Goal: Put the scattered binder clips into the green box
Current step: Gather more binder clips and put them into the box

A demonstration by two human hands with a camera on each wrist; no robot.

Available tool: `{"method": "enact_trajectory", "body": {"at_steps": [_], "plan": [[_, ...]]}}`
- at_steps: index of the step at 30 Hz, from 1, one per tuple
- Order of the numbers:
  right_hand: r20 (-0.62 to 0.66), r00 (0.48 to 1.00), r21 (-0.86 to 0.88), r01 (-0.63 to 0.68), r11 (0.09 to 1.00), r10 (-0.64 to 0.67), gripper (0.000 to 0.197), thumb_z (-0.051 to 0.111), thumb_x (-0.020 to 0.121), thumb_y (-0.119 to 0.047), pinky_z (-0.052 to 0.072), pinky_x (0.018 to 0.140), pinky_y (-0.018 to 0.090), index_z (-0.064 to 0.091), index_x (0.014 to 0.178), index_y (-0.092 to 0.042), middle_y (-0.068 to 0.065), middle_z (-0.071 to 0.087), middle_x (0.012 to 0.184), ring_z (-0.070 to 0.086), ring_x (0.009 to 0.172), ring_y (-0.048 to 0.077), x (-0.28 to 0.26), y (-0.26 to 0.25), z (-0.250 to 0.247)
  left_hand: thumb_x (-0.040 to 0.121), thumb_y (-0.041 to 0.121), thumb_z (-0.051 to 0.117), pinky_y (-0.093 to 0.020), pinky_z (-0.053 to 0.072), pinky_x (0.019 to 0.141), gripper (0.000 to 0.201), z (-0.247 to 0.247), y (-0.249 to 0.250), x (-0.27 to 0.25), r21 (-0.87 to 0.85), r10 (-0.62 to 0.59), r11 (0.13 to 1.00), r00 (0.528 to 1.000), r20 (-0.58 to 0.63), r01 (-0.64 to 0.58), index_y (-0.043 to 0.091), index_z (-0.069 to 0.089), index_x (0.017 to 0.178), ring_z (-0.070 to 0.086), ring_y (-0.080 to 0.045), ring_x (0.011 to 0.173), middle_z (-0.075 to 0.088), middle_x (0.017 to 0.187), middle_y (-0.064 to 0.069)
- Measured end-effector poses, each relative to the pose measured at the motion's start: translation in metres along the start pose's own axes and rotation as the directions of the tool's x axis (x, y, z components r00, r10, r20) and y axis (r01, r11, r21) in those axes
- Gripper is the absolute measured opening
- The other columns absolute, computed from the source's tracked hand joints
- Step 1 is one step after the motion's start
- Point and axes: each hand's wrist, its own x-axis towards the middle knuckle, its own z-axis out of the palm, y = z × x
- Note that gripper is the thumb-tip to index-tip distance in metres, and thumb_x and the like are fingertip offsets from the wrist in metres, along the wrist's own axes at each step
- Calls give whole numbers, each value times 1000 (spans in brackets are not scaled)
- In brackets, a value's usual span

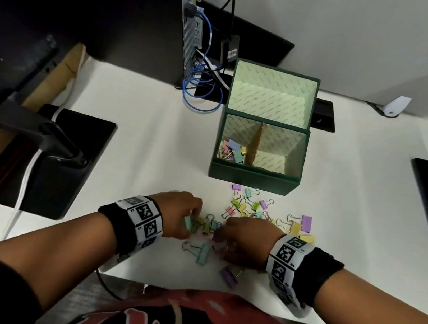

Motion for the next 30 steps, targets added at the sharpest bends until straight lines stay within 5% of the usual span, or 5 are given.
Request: {"method": "enact_trajectory", "body": {"at_steps": [6,13,19,24,30], "plan": [[-25,997,-136,-73,988,70,37,51,85,-41,49,78,38,49,116,-20,9,56,112,58,101,32,19,-9,1,74,24,66,-27,39,76,38,0,0,2,7,-5,1000,999,-35,5,14,52,107,55,-27,94,55,105,-8],[-84,992,-137,-110,984,99,33,54,83,-27,45,68,34,51,115,-23,7,53,114,59,96,30,23,-4,2,71,26,68,-25,41,69,36,-23,-8,-5,-105,-119,989,988,-98,109,20,54,104,48,-14,75,45,80,9],[-89,992,-83,-100,992,92,38,56,81,-29,50,77,35,49,118,-24,5,56,112,58,98,29,20,3,-8,71,14,68,-25,45,75,27,-44,-10,-6,-123,-78,990,990,-121,63,18,63,96,45,-10,68,41,91,3],[-47,998,-96,-33,995,29,46,57,77,-51,51,85,40,51,116,-29,-1,56,116,56,103,25,16,8,-3,73,8,65,-7,34,62,31,-44,-11,-2,-118,-57,992,991,-118,43,16,64,103,41,-2,65,36,98,2],[26,997,-180,78,981,-74,42,60,80,-37,51,81,40,48,119,-24,6,51,120,55,104,31,19,2,12,73,7,64,-22,42,78,35,-40,-11,-2,-192,-70,980,989,-134,43,20,62,105,45,-7,69,37,100,1]]}}
